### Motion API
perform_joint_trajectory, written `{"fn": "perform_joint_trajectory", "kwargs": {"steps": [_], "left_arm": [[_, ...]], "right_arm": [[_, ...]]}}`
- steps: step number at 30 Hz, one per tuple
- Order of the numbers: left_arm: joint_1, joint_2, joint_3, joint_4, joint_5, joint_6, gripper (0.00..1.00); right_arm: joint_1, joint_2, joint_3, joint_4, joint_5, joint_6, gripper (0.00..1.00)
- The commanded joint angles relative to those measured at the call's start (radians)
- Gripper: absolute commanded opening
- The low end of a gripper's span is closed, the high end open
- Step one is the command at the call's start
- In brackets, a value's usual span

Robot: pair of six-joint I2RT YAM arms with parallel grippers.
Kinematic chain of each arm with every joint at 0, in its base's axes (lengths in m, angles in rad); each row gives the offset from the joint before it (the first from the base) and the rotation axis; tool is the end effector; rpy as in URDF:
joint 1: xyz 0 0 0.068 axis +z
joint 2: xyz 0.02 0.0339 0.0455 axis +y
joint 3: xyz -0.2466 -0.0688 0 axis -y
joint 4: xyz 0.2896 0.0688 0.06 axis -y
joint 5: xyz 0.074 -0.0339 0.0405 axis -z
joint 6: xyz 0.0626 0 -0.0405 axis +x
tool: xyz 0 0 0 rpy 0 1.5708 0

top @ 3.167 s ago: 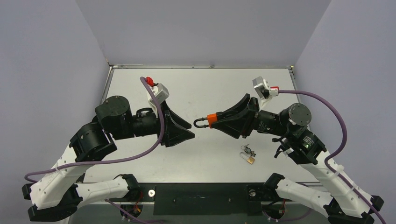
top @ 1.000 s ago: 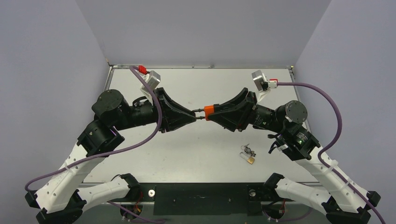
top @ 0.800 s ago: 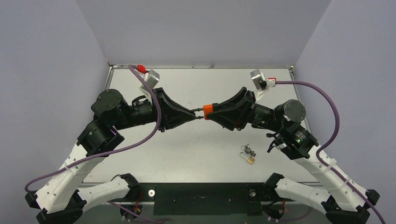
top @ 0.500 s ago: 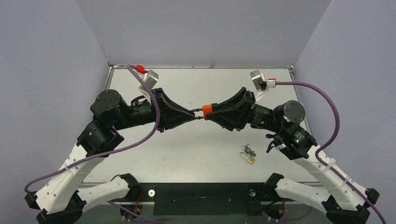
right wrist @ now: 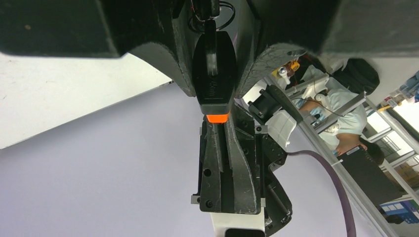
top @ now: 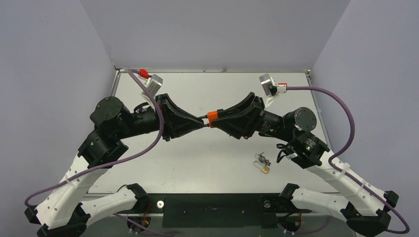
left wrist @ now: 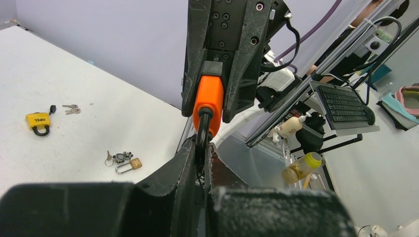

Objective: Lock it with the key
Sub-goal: Lock the lock.

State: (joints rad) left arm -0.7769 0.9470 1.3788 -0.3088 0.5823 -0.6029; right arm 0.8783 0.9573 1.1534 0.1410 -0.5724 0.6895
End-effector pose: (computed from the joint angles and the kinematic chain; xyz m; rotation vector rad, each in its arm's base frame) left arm 0.1464 -0.1922 0.5048 0.6713 1.5286 -1.5038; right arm 0.1462 0.2294 0.4723 -0.6997 1.3190 1.6604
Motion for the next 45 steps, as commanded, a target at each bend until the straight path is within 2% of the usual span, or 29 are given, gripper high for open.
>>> {"fn": "perform_joint_trajectory", "kwargs": {"steps": [1, 14, 24, 45], "left_arm": [[-0.009, 0.048, 0.006, 0.080, 0.014, -0.025, 0.00], [-0.006, 0.072, 0.073, 0.041, -0.050, -0.023, 0.00], [-0.013, 0.121, 0.125, 0.134, 0.012, -0.098, 0.00], [-0.038, 0.218, 0.294, 0.176, 0.012, -0.154, 0.00]], "right_arm": [[0.071, 0.061, 0.030, -0.010, 0.026, -0.054, 0.00], [0.168, 0.119, 0.034, -0.105, 0.089, -0.131, 0.00], [0.203, 0.133, -0.011, -0.111, 0.120, -0.140, 0.00], [0.292, 0.213, -0.040, -0.115, 0.194, -0.158, 0.00]]}}
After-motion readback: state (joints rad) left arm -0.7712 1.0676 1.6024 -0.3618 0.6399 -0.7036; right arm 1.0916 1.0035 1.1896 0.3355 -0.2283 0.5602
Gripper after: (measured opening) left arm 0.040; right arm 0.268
